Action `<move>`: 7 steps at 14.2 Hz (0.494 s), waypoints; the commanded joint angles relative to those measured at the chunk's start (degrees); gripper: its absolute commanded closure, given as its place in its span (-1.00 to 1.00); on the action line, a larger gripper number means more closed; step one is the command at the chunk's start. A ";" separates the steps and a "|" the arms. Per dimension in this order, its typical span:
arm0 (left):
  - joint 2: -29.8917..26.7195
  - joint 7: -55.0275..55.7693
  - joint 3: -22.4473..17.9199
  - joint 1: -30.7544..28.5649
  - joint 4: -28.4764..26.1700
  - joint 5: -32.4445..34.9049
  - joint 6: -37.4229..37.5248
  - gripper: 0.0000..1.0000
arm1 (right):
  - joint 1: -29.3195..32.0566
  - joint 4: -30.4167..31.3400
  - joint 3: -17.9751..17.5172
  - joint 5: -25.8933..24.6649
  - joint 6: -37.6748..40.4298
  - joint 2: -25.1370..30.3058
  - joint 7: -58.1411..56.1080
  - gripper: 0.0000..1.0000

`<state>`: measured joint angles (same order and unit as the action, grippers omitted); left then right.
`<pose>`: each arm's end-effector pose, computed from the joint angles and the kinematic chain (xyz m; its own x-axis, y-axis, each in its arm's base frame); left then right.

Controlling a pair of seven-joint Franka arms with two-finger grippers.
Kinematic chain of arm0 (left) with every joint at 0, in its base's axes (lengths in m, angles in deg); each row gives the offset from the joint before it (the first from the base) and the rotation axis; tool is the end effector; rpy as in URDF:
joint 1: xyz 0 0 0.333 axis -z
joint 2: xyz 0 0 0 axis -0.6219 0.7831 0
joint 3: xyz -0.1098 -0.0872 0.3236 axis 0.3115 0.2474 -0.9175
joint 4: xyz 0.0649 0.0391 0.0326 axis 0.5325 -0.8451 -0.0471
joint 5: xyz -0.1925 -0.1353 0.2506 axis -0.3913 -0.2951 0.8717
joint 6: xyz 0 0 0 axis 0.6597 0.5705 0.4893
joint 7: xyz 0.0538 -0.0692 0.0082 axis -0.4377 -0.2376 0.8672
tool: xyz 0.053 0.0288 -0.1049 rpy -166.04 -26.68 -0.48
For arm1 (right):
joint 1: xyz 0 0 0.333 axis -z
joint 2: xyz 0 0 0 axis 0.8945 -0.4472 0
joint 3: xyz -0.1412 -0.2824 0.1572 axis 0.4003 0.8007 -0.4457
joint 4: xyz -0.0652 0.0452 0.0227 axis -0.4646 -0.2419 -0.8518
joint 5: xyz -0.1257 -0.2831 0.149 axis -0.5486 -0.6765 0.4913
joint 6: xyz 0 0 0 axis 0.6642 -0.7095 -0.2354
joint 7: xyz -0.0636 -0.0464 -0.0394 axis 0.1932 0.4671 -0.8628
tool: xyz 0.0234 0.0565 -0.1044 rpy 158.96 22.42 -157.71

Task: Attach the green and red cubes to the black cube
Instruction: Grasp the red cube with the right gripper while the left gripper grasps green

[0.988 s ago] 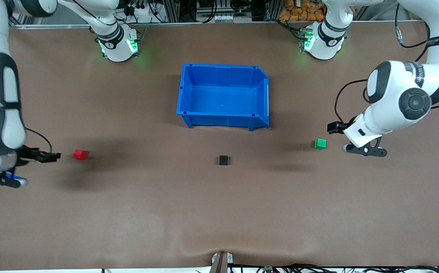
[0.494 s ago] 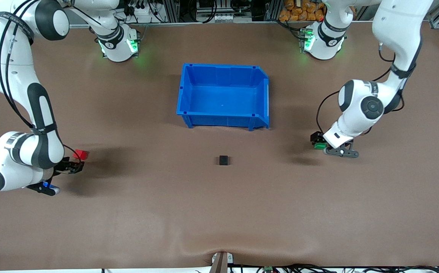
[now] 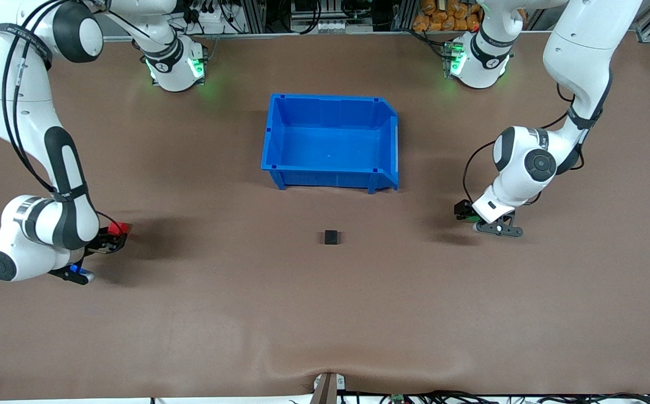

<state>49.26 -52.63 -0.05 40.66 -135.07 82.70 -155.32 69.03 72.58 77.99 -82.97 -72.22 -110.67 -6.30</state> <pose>0.5353 -0.0840 0.2353 0.9855 -0.1478 0.0836 -0.1516 -0.9876 0.0410 0.6354 -0.1113 0.2092 0.8425 -0.3142 -0.4375 -0.3094 -0.9472 0.0844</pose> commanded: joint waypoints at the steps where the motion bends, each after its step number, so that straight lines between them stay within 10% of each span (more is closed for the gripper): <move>1: -1.48 -0.52 0.11 -0.10 -0.42 -0.49 -0.05 -1.00 | 0.20 0.30 -0.36 0.74 0.30 -0.05 0.95 1.00; 4: -2.35 0.18 0.11 0.08 -0.95 -0.49 0.39 -0.90 | -0.06 -2.76 -0.53 9.32 0.38 0.38 5.93 1.00; 7: -3.41 3.59 0.11 0.25 -1.56 -0.49 2.40 0.86 | -4.69 -5.15 -0.88 23.55 2.14 0.38 21.89 1.00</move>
<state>48.34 -51.42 -0.01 40.68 -135.03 82.70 -155.00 67.89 69.28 77.28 -65.92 -71.38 -110.58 5.39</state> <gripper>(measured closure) 0.185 0.604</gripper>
